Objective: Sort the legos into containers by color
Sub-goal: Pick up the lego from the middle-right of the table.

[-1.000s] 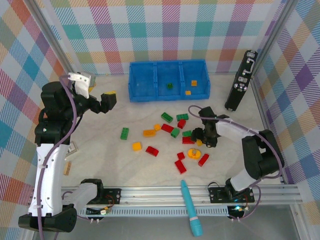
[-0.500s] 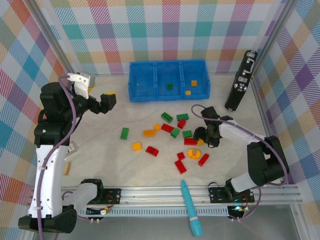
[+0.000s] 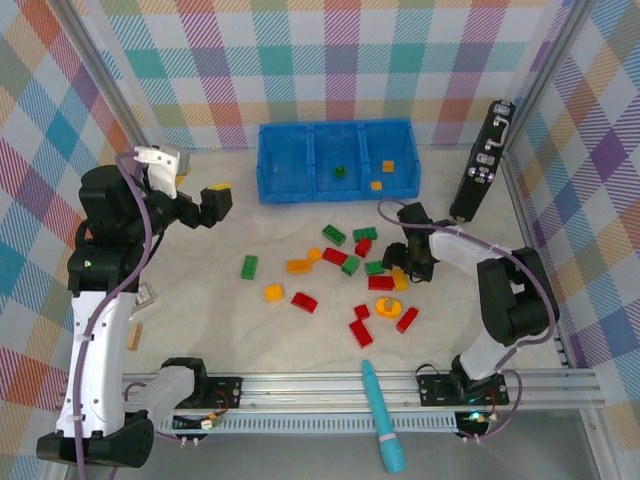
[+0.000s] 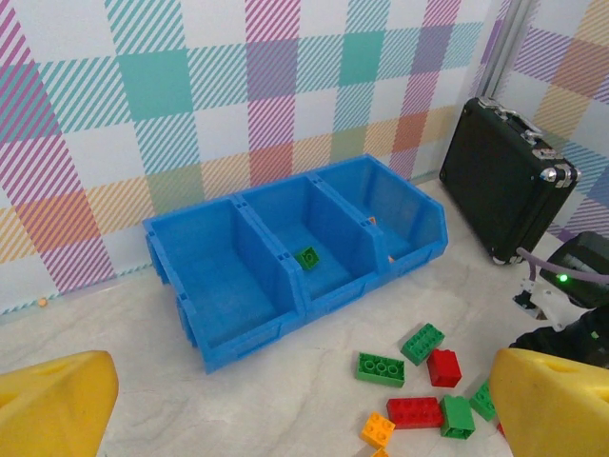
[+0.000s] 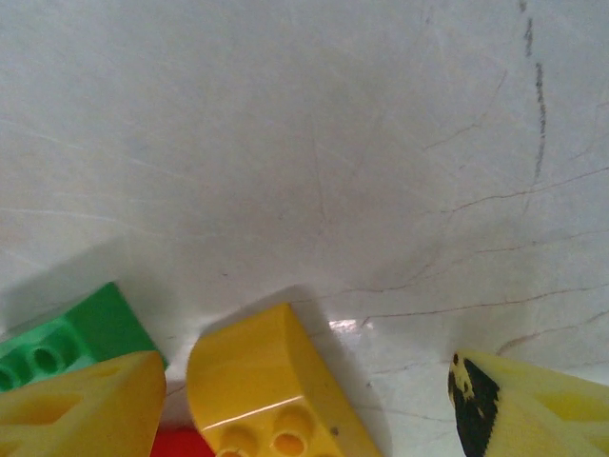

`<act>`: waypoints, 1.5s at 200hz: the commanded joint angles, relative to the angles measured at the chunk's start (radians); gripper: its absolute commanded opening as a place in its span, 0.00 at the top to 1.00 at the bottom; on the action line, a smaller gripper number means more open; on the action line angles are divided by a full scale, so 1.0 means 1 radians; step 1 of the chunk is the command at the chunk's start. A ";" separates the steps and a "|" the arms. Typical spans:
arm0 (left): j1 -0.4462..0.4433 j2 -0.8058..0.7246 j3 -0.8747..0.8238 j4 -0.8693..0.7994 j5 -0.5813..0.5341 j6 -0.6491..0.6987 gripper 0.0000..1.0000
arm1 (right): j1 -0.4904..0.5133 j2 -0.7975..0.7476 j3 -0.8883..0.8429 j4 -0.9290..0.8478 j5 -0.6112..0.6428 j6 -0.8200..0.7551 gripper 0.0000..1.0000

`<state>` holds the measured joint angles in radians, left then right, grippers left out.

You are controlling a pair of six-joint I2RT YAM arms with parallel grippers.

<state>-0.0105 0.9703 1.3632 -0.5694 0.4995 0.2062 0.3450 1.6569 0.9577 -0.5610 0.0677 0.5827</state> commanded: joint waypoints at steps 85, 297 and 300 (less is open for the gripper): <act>0.014 0.011 -0.007 0.029 0.017 0.001 0.00 | 0.001 0.062 0.000 -0.090 0.026 -0.051 0.27; 0.014 0.002 -0.010 0.031 0.019 0.001 0.00 | 0.073 0.056 0.057 -0.175 0.018 -0.063 0.69; 0.014 0.001 -0.010 0.031 0.019 0.000 0.00 | 0.070 0.062 0.076 -0.181 0.025 -0.072 0.69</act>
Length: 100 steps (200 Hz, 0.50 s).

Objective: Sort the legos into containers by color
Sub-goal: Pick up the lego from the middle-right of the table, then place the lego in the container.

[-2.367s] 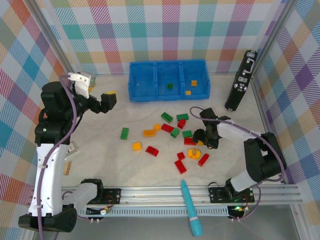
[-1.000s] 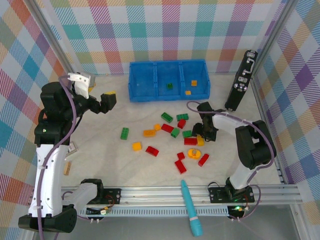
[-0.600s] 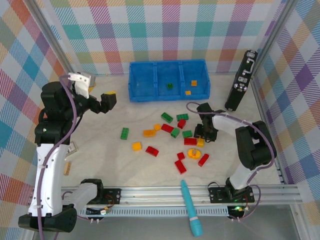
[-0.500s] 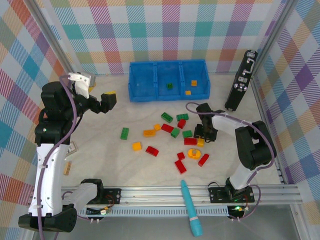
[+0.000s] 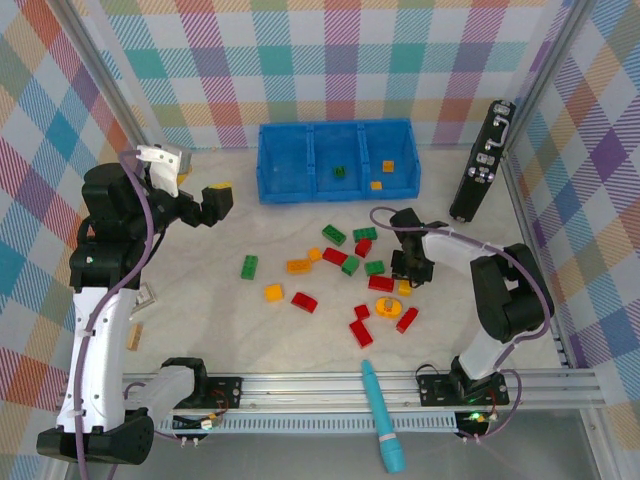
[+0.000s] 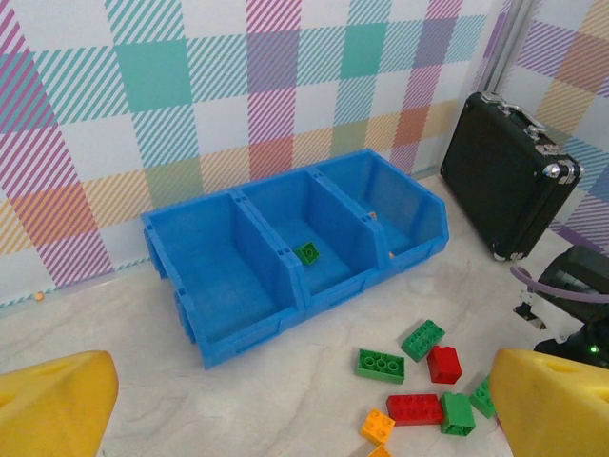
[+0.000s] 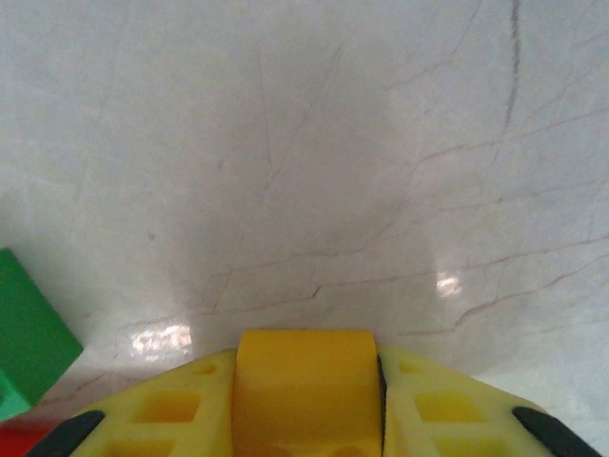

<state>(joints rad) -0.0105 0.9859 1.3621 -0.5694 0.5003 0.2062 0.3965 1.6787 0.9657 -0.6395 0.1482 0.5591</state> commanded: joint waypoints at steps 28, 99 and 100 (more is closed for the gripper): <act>0.014 -0.022 -0.008 0.022 0.005 0.008 0.00 | -0.018 0.104 0.255 -0.133 -0.023 -0.126 0.69; 0.014 -0.038 -0.016 0.022 -0.020 0.022 0.00 | -0.096 0.347 0.813 -0.109 0.168 -0.374 0.68; 0.014 -0.038 -0.017 0.022 -0.021 0.022 0.00 | -0.096 0.352 0.821 -0.106 0.168 -0.375 0.68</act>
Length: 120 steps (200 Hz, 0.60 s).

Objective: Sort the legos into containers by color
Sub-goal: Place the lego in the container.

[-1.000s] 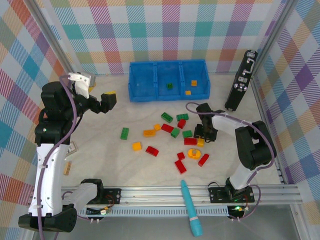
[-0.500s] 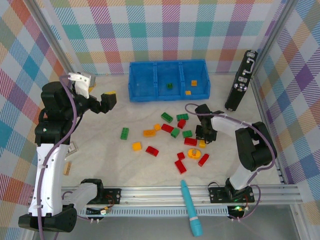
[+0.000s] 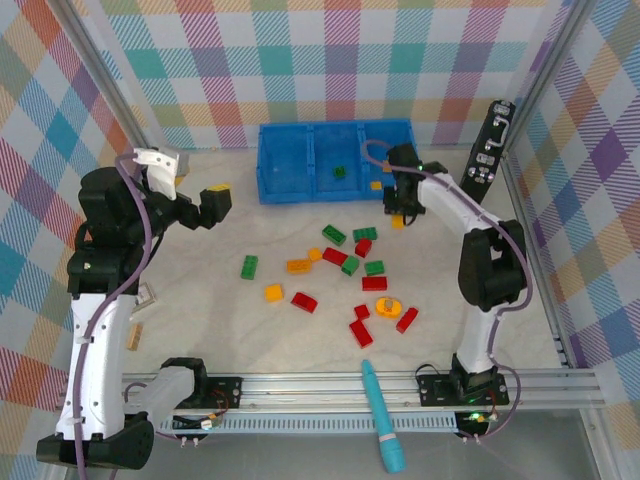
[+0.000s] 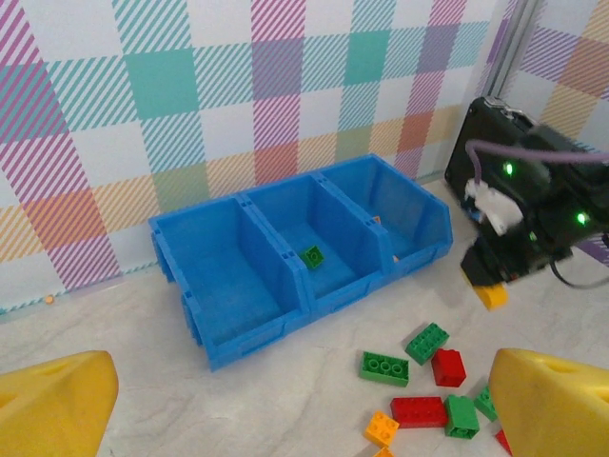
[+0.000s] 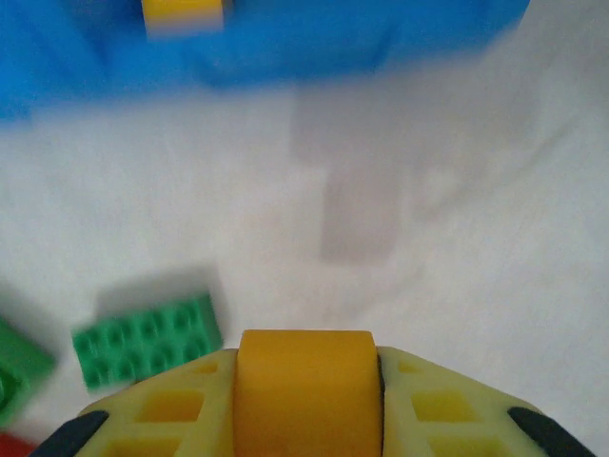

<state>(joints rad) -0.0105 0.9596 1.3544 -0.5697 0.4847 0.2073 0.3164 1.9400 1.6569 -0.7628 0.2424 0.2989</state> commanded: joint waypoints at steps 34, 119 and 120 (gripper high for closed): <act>0.014 0.006 0.001 0.010 -0.024 0.031 0.00 | -0.021 0.246 0.330 0.097 0.116 -0.148 0.67; 0.013 0.026 0.012 0.007 -0.023 0.035 0.00 | -0.050 0.464 0.629 0.119 0.119 -0.153 0.63; 0.014 0.027 0.011 0.007 -0.022 0.035 0.00 | -0.051 0.464 0.629 0.120 0.118 -0.154 0.63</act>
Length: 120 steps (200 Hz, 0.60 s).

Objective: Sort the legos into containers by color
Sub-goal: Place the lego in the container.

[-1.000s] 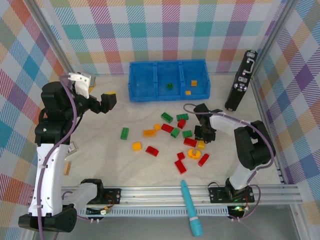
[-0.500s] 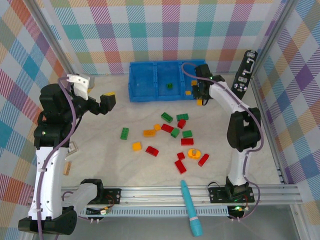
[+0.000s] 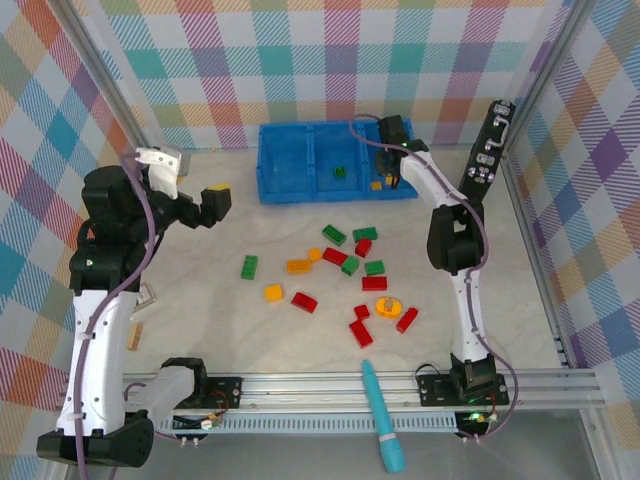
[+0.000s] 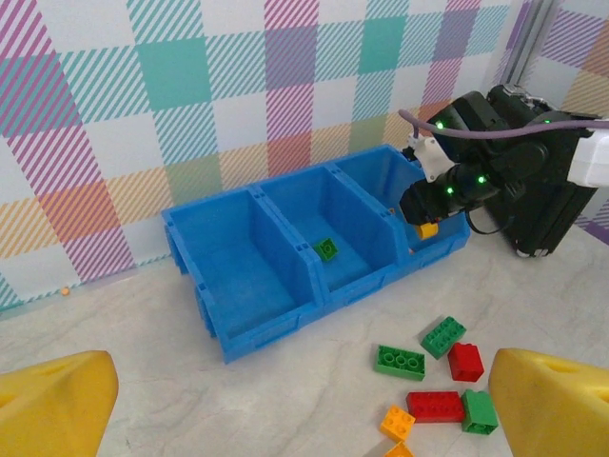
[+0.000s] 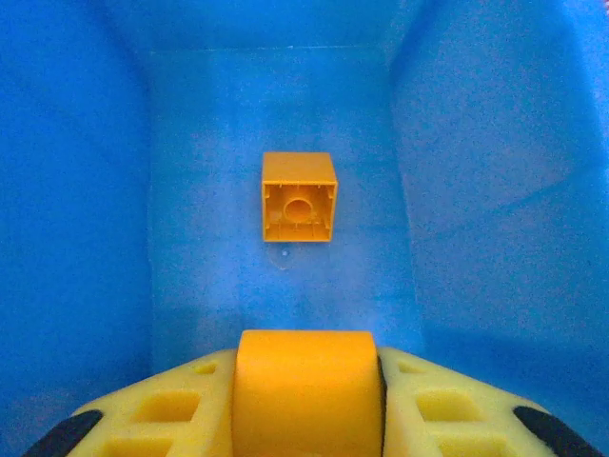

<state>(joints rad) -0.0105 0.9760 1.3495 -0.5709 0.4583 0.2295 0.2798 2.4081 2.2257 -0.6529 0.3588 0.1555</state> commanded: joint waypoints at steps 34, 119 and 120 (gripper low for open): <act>0.013 0.009 0.016 0.007 0.011 0.011 0.00 | -0.015 -0.007 0.057 0.024 -0.003 -0.018 0.52; 0.014 -0.042 0.011 0.014 0.016 0.007 0.00 | 0.002 -0.303 -0.219 0.021 -0.091 -0.019 0.44; 0.014 -0.043 0.011 0.014 0.016 0.007 0.00 | 0.002 -0.312 -0.229 0.021 -0.091 -0.018 0.44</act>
<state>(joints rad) -0.0101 0.9615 1.3495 -0.5709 0.4599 0.2295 0.2687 2.2932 2.1166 -0.6277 0.3168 0.1410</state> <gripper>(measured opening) 0.999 0.557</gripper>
